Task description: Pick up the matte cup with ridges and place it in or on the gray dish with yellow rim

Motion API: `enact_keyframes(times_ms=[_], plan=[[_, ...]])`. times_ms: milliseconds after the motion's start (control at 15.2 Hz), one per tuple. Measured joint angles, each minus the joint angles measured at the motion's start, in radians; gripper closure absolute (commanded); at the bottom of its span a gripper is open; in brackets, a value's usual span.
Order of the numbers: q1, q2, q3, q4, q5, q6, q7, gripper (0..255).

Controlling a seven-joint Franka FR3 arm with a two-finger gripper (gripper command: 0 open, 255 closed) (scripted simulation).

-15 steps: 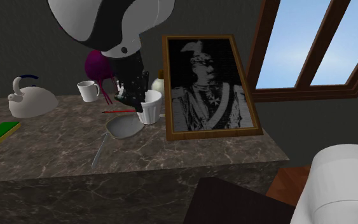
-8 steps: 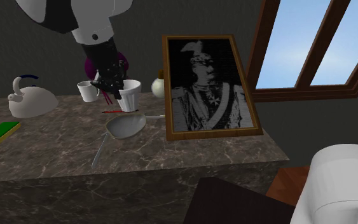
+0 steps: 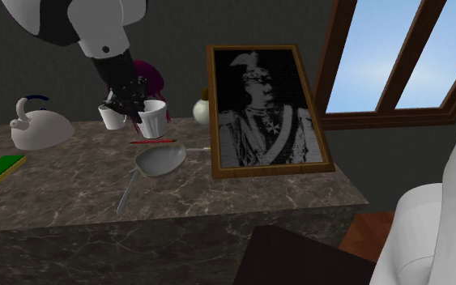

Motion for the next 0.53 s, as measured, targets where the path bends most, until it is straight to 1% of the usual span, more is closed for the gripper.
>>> enact_keyframes(times_ms=[528], plan=[[-0.001, 0.032, -0.001, -0.070, -0.004, 0.101, 0.018, 255]])
